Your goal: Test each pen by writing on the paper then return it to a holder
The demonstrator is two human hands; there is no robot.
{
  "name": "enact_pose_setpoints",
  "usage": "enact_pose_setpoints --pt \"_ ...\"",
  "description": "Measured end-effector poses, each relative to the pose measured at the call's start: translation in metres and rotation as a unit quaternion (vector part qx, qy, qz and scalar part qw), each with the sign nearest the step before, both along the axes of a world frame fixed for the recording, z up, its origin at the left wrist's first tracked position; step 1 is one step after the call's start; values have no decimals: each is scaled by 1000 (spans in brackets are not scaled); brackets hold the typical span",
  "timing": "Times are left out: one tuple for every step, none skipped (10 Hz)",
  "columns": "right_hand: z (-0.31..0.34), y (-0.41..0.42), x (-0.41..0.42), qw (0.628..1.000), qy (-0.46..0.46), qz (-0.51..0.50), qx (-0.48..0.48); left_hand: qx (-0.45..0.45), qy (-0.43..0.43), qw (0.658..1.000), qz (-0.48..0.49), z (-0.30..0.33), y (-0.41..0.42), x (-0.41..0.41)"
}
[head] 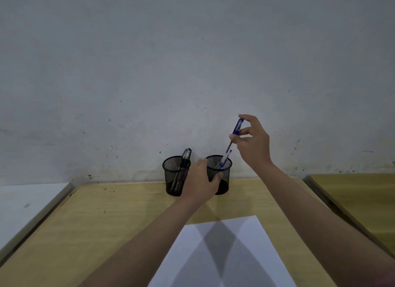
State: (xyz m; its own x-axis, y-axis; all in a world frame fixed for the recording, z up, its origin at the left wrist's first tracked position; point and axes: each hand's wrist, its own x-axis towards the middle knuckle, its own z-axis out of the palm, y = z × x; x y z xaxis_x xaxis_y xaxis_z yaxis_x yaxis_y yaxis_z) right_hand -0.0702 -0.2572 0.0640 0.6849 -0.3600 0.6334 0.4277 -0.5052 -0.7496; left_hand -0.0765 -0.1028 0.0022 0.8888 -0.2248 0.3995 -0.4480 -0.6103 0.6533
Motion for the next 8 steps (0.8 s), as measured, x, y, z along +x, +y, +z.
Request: enact_pose_setpoints --pt "-18 -2 19 999 26 -19 9 21 27 999 13 -16 -13 25" --pt "-38 -2 33 996 73 -42 2 48 26 997 45 -25 -20 42" --pt "-59 -4 43 991 116 -60 -12 54 5 997 52 -31 -25 54" --pt "-71 -8 48 986 146 -72 -31 46 -1 998 47 -33 -26 55" --pt "-75 -11 49 980 173 -86 -51 42 -17 998 50 -34 -27 55" --pt "-74 -11 44 975 200 -87 -43 51 -12 997 53 -31 -28 54" --pt "-64 -7 34 978 186 -81 -44 30 -2 998 48 -21 -27 50" --pt "-38 -1 13 994 83 -73 -12 28 1 999 38 -7 -28 43"
